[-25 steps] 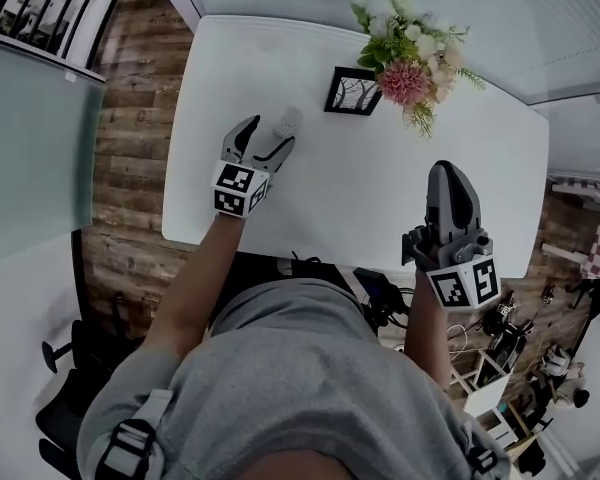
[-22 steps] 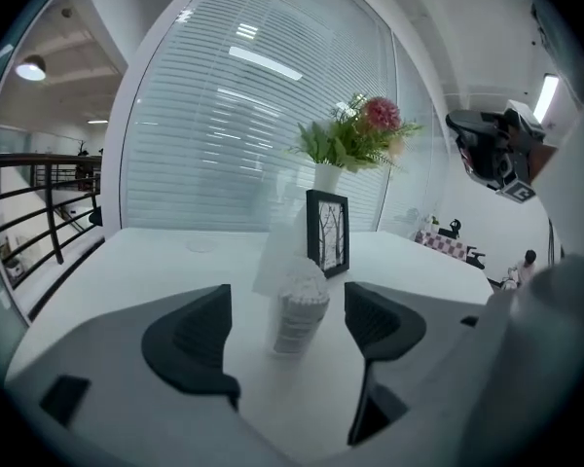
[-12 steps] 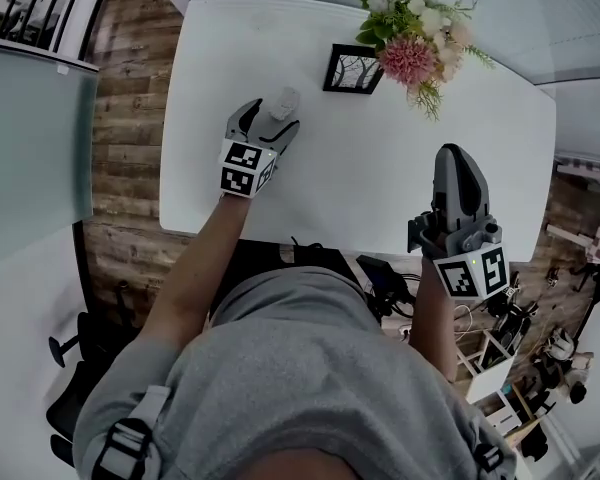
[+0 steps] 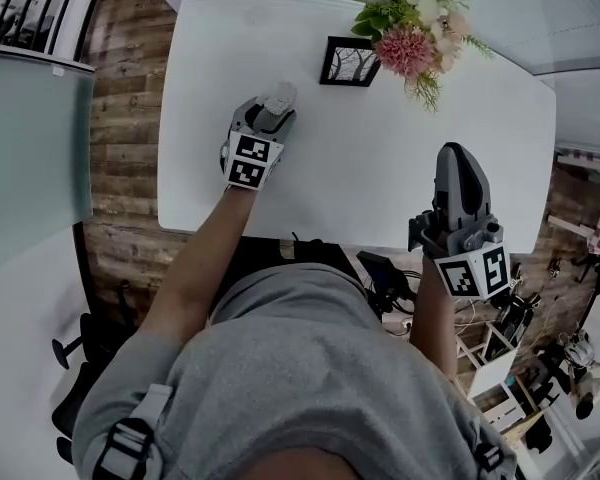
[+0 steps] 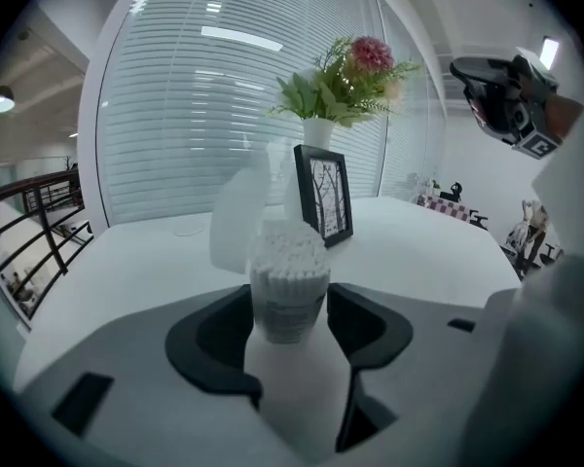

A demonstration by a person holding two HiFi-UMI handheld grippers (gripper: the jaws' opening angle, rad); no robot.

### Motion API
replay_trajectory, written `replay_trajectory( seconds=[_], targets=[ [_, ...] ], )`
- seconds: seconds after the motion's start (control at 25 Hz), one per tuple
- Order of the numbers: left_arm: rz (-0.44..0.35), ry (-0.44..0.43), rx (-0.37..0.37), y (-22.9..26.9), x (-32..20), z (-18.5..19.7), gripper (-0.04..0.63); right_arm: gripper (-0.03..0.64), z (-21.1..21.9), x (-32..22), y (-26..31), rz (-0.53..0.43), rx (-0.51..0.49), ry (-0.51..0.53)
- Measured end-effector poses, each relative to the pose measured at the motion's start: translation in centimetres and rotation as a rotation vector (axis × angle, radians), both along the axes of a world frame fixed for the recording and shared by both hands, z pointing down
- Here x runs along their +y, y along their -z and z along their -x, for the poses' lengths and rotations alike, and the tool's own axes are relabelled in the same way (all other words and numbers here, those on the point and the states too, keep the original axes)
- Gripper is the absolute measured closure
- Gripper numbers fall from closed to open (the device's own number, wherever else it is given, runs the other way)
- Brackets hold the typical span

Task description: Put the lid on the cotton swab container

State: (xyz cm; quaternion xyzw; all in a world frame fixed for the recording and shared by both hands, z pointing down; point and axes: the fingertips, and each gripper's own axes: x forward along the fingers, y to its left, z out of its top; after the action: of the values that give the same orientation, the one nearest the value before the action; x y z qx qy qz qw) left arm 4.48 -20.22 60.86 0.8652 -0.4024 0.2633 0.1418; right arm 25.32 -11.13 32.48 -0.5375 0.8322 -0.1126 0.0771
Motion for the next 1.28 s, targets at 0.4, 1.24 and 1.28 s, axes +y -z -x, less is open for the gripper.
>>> replay_trajectory(
  seconds=[0.4,1.24,1.28],
  targets=[
    [-0.015,-0.017,-0.01,0.1,0.2,0.0,0.397,0.591,-0.2,0.6,0.2,-0.005,-0.001,-0.019],
    [-0.074,-0.057,0.072,8.3,3.0,3.9,0.399,0.591,0.8,-0.7,3.4,-0.1,-0.014,0.026],
    [-0.083,-0.063,0.072,9.1,3.2,4.2,0.399,0.591,0.9,-0.8,3.6,-0.106,-0.015,0.028]
  ],
)
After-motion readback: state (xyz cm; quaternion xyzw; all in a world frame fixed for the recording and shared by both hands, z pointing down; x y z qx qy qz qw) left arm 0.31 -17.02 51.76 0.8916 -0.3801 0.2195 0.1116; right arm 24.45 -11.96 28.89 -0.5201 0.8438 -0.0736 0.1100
